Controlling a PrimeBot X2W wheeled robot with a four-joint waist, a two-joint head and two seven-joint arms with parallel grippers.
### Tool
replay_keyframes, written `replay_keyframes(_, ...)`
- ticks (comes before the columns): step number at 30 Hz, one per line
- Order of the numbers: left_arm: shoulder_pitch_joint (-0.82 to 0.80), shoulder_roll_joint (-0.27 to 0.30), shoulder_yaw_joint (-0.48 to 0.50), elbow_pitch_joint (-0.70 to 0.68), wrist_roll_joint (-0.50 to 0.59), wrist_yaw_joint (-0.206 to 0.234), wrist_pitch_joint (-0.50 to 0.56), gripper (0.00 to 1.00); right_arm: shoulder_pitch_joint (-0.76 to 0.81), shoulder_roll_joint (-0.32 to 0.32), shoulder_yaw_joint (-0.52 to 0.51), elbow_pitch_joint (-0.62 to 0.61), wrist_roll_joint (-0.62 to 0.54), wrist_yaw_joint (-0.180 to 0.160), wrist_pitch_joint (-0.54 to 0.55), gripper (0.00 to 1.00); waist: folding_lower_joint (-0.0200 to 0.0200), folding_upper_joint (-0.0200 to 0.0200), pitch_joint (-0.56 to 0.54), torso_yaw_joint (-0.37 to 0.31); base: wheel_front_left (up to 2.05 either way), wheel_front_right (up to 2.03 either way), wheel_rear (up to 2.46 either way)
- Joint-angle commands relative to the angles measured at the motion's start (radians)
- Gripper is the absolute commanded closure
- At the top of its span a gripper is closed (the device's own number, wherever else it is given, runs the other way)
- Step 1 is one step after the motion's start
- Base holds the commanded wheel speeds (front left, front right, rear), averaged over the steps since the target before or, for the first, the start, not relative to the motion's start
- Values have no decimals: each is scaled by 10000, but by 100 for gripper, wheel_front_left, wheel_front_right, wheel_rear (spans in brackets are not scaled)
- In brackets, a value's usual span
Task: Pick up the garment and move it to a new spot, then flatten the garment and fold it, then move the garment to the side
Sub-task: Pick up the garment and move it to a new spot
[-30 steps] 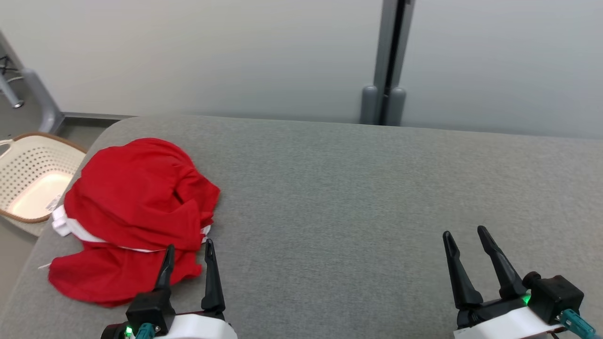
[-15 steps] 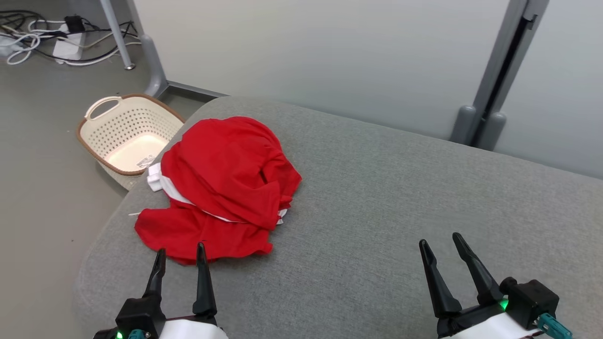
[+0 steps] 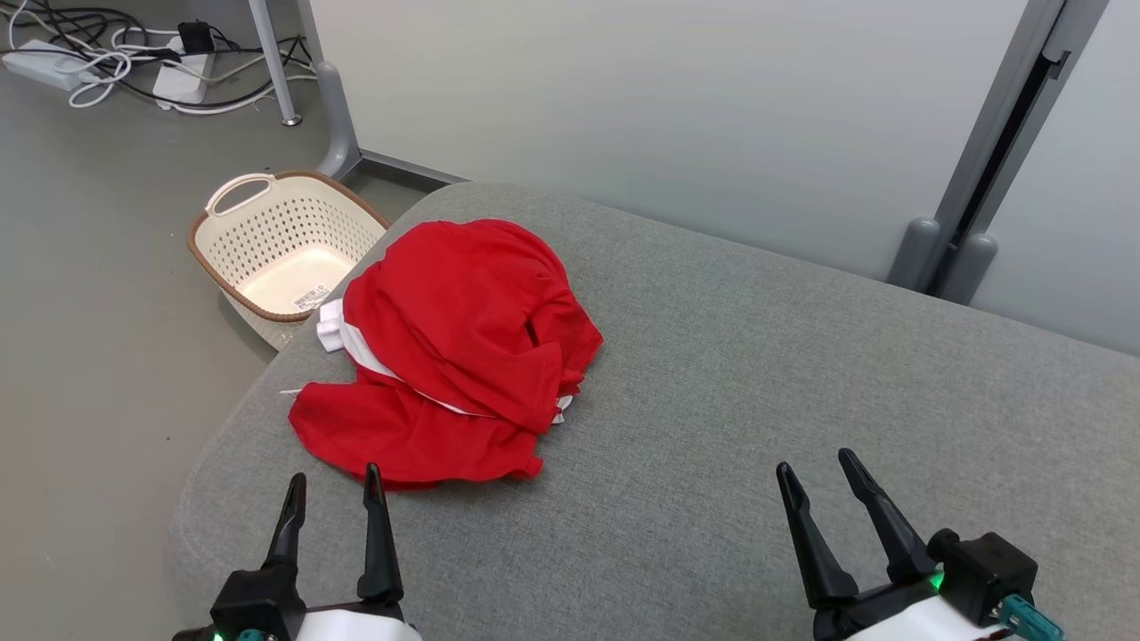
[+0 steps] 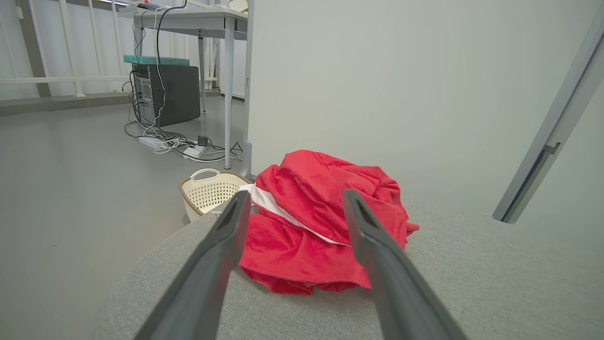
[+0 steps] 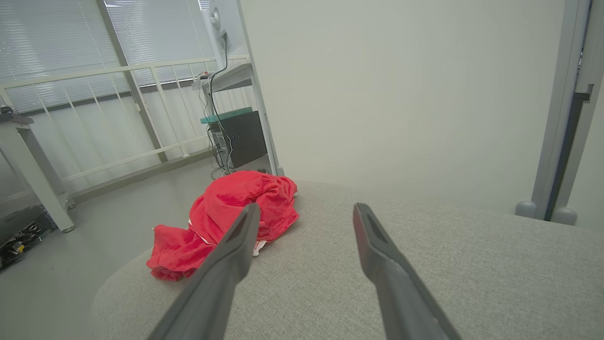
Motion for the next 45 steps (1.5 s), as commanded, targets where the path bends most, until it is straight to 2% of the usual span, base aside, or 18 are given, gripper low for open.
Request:
replay_keyframes(1, 46, 33, 49, -37, -1, 24, -7, 0, -110, -45, -7, 30, 38, 0, -58, 0, 0, 0, -4, -8, 0, 0, 0)
replay_keyframes(13, -213, 33, 121, -61, -63, 5, -7, 0, 62, -175, -88, -80, 48, 0, -56, 0, 0, 0, 170, -154, 0, 0, 0)
replay_keyframes(22, -670, 33, 382, -272, -169, 140, -5, 0, 149, -1011, -531, -658, 169, 0, -58, 0, 0, 0, 1076, -628, 0, 0, 0)
replay_keyframes(26, -1257, 31, 556, 7, 62, -72, -7, 0, 154, -1569, -789, -1041, 325, 0, -56, 0, 0, 0, 1662, -939, 0, 0, 0)
replay_keyframes(29, -1827, 122, 567, 706, 228, -187, 7, 0, 151, -2002, -966, -1310, 469, 0, -56, 0, 0, 0, 2118, -1179, 0, 0, 0)
replay_keyframes(37, -3849, 806, 775, 2039, -258, -663, 2004, 0, 235, -2914, -1405, -1880, 846, 0, -56, 0, 0, 0, 3176, -1776, 0, 0, 0)
replay_keyframes(41, -4467, 1119, 823, 2284, -347, -636, 2935, 0, 243, -3240, -1622, -2064, 995, 0, -56, 0, 0, 0, 3596, -2027, 0, 0, 0)
replay_keyframes(43, -4698, 1446, 661, 2446, -26, -567, 3437, 0, 248, -3379, -1750, -2142, 1042, 0, -56, 0, 0, 0, 3759, -2111, 0, 0, 0)
replay_keyframes(45, -4930, 1538, 591, 2535, 104, -432, 3829, 0, 259, -3461, -1937, -2164, 1015, 0, -56, 0, 0, 0, 3895, -2163, 0, 0, 0)
